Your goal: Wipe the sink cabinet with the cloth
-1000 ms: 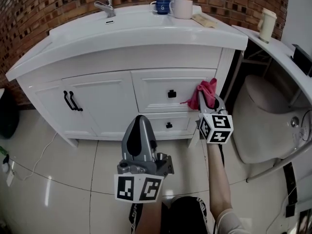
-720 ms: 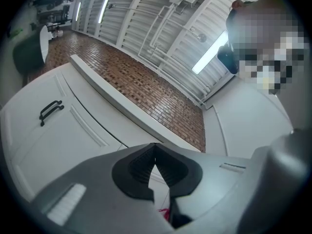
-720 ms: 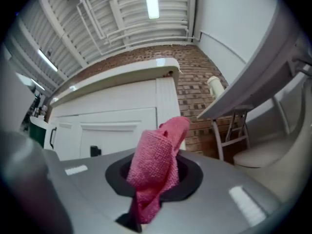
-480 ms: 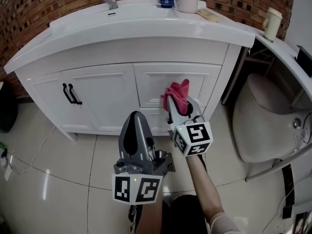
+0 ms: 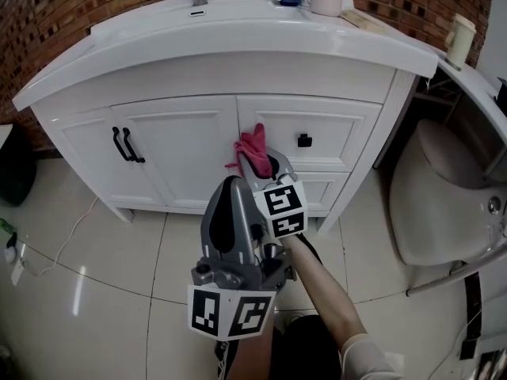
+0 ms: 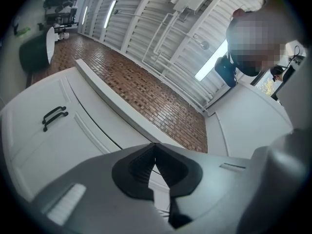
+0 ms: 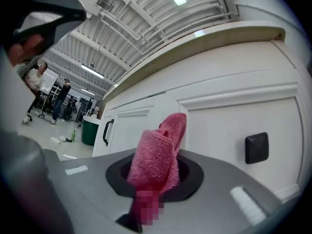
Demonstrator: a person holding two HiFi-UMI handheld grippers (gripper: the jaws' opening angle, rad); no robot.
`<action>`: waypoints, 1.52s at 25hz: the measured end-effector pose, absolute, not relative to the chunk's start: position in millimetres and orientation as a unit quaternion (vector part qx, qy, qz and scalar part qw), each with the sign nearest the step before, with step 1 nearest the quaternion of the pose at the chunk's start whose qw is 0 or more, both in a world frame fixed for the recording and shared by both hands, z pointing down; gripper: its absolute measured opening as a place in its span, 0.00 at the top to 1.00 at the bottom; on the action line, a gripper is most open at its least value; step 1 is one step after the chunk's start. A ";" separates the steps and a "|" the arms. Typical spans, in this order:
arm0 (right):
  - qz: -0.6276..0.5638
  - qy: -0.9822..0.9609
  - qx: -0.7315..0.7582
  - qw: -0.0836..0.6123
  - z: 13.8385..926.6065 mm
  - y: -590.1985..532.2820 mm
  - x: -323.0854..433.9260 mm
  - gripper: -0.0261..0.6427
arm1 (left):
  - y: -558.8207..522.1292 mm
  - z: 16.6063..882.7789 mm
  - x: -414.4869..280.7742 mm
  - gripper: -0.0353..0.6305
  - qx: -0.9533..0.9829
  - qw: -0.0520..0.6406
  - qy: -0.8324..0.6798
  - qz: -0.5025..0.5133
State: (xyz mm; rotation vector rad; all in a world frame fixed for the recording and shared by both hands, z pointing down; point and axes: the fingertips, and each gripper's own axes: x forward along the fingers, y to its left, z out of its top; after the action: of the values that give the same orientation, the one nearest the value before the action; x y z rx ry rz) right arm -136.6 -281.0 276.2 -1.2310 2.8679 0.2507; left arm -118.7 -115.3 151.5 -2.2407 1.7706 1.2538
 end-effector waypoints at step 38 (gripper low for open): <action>0.070 0.884 -0.462 0.020 287.2 -278.5 -22.1 0.88 | -114.9 156.6 -115.5 0.94 -0.706 -0.005 0.580 0.406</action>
State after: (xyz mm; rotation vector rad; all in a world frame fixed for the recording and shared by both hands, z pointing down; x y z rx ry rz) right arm -22.1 -278.5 287.2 -1.4324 2.7426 0.2175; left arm -115.5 -114.9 156.6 -2.2264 1.8277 1.2806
